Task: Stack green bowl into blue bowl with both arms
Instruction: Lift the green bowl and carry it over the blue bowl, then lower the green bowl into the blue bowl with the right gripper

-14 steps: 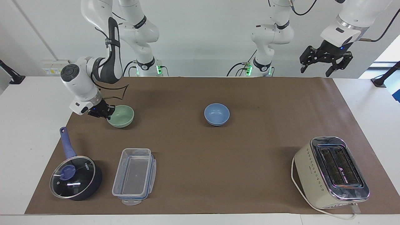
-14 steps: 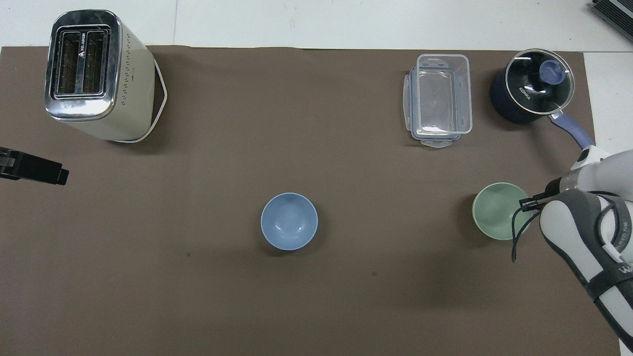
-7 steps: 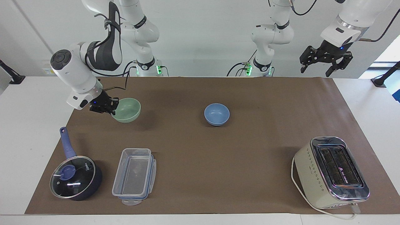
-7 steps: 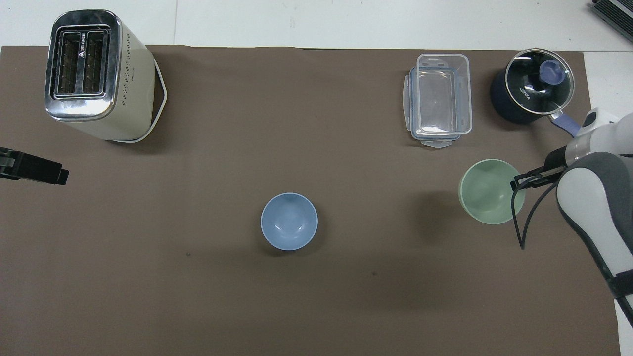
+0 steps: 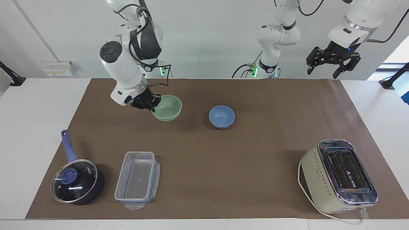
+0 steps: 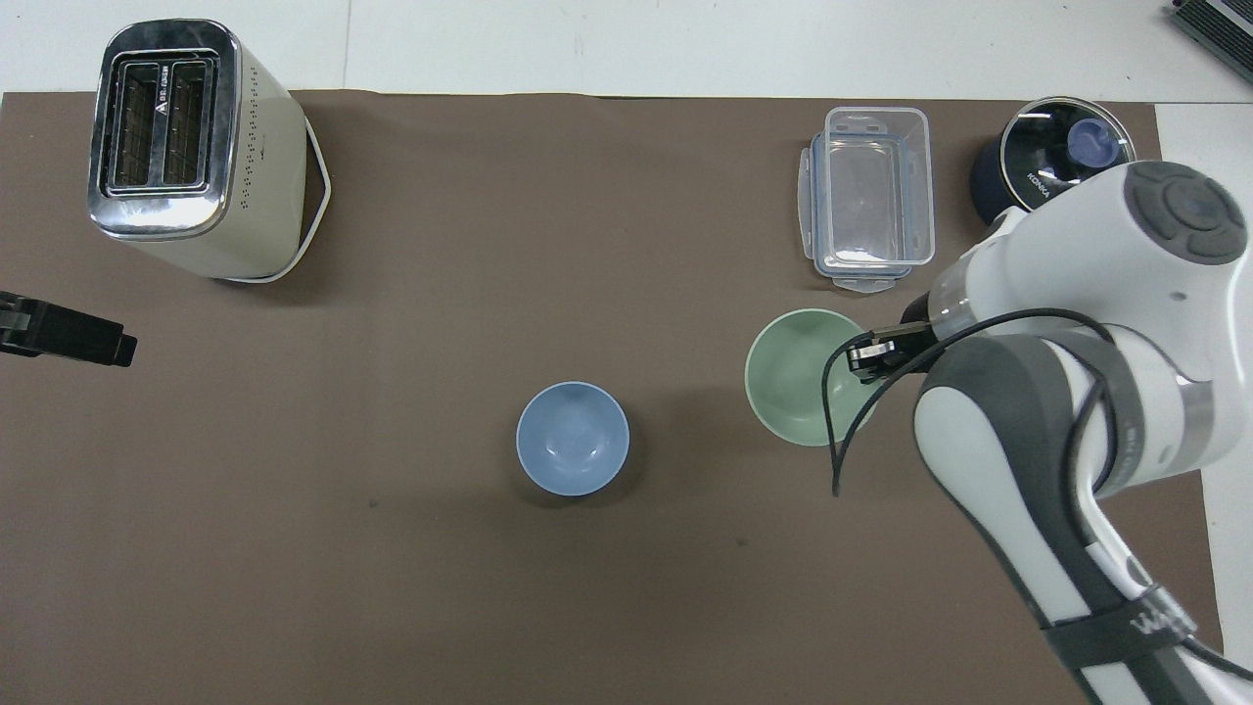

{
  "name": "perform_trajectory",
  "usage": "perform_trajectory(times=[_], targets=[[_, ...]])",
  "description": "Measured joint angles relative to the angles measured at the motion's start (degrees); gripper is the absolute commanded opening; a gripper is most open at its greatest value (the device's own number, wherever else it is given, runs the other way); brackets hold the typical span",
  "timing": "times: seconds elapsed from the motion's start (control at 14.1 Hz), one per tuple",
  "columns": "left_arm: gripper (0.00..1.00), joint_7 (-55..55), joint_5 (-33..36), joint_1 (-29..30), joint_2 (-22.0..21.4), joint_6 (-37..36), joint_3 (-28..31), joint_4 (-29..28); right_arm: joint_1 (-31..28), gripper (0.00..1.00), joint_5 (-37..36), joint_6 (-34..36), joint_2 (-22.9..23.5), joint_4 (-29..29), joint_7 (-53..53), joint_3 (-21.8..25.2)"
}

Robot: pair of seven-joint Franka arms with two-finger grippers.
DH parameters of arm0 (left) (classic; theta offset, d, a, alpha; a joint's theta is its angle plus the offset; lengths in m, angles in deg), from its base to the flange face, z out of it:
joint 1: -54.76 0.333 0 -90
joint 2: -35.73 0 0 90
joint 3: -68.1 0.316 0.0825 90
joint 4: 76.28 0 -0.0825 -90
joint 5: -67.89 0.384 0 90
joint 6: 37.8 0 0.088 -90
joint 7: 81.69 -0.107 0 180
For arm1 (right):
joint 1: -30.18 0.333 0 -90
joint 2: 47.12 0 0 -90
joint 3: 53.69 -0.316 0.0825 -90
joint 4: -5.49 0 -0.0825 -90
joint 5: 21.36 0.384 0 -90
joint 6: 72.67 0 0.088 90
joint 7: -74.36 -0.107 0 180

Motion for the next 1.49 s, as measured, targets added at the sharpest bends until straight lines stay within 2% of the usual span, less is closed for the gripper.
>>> perform_trajectory(times=[0.35,0.71,1.14,1.49], targets=[[1.00,0.00,0.00,0.00,0.00,0.00,0.00,0.00,11.51,0.00,0.07,-8.06,3.47,0.04,-16.75,-0.15],[1.00,0.00,0.00,0.00,0.00,0.00,0.00,0.00,20.02,0.00,0.07,-14.80,7.34,0.09,-28.84,-0.17],[1.00,0.00,0.00,0.00,0.00,0.00,0.00,0.00,23.31,0.00,0.00,-18.01,11.43,0.09,-31.90,0.01],[1.00,0.00,0.00,0.00,0.00,0.00,0.00,0.00,23.31,0.00,-0.01,-18.10,11.98,-0.62,-31.90,0.32]])
